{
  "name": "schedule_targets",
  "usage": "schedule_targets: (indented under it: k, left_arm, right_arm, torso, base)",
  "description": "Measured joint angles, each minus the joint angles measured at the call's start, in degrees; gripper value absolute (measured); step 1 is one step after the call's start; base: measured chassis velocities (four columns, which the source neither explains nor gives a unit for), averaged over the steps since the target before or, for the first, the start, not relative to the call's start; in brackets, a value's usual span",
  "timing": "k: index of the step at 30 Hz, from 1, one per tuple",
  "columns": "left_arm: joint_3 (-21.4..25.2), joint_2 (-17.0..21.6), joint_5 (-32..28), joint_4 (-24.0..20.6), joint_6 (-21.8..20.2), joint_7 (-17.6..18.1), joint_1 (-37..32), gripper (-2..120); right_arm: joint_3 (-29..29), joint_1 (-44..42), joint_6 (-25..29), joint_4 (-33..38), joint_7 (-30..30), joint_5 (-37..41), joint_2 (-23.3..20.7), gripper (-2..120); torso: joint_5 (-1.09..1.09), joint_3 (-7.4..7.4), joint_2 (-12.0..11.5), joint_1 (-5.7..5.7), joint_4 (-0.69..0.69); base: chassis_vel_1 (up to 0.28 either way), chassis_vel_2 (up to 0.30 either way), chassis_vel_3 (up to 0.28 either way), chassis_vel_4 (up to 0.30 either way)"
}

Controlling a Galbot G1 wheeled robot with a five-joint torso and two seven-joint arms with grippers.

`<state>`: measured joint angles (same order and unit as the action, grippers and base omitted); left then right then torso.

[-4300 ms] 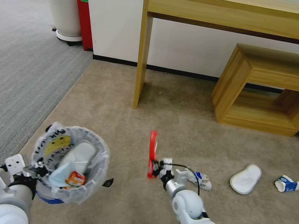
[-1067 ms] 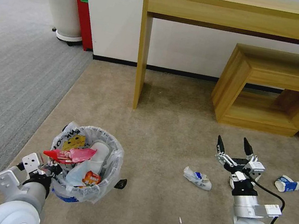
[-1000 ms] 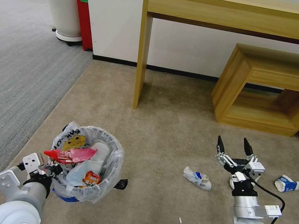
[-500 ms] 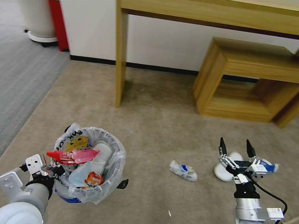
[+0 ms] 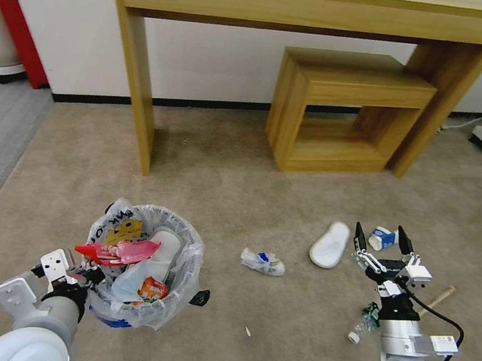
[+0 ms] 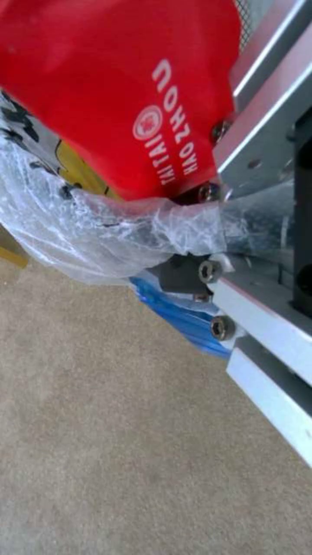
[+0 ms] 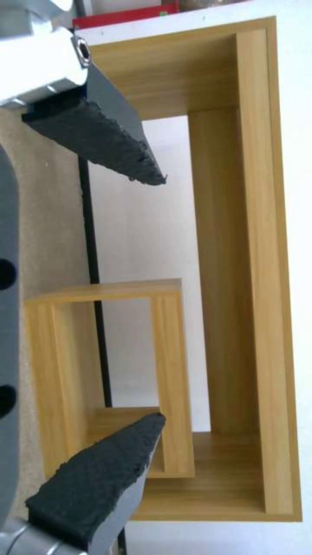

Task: Pick up the trash bin and place the garbage on the floor into it.

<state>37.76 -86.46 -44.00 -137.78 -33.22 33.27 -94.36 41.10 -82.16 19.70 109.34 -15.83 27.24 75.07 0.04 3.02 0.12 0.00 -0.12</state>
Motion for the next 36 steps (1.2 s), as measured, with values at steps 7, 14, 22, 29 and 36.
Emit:
schedule_targets:
  k: [7, 14, 22, 29, 36]
  left_arm:
    - [0.1, 0.0, 0.1, 0.0, 0.3, -0.2, -0.2, 0]
    - [0.2, 0.2, 0.0, 0.0, 0.5, -0.2, -0.2, 0]
    - [0.6, 0.8, -0.3, -0.1, 0.5, -0.1, -0.1, 0]
    - [0.7, 1.0, -0.6, -0.1, 0.5, -0.1, 0.0, 0]
    - [0.7, 1.1, -0.8, 0.0, 0.5, -0.1, 0.0, 0]
  right_arm:
    - [-0.2, 0.1, 0.1, -0.1, -0.1, 0.0, 0.0, 100]
    - [-0.7, 0.4, 0.4, -0.2, -0.4, 0.1, 0.0, 100]
    - [-0.9, 0.6, -0.3, -0.1, -0.2, 0.1, 0.2, 100]
    - [-1.0, 0.5, -0.3, -0.3, -0.2, 0.1, 0.3, 100]
    - [-1.2, 0.5, -0.3, -0.4, 0.0, 0.1, 0.4, 100]
  torso:
    - [0.00, 0.00, 0.0, 0.00, -0.01]
    - [0.00, 0.00, 0.0, 0.00, -0.01]
    - [0.00, 0.00, 0.0, 0.00, -0.01]
    - [0.00, 0.00, 0.0, 0.00, -0.02]
    - [0.00, -0.01, 0.0, 0.00, -0.02]
  base:
    - [0.000, 0.000, 0.000, 0.000]
    - [0.000, 0.000, 0.000, 0.000]
    - [0.000, 0.000, 0.000, 0.000]
    - [0.000, 0.000, 0.000, 0.000]
    - [-0.054, 0.047, 0.044, -0.055]
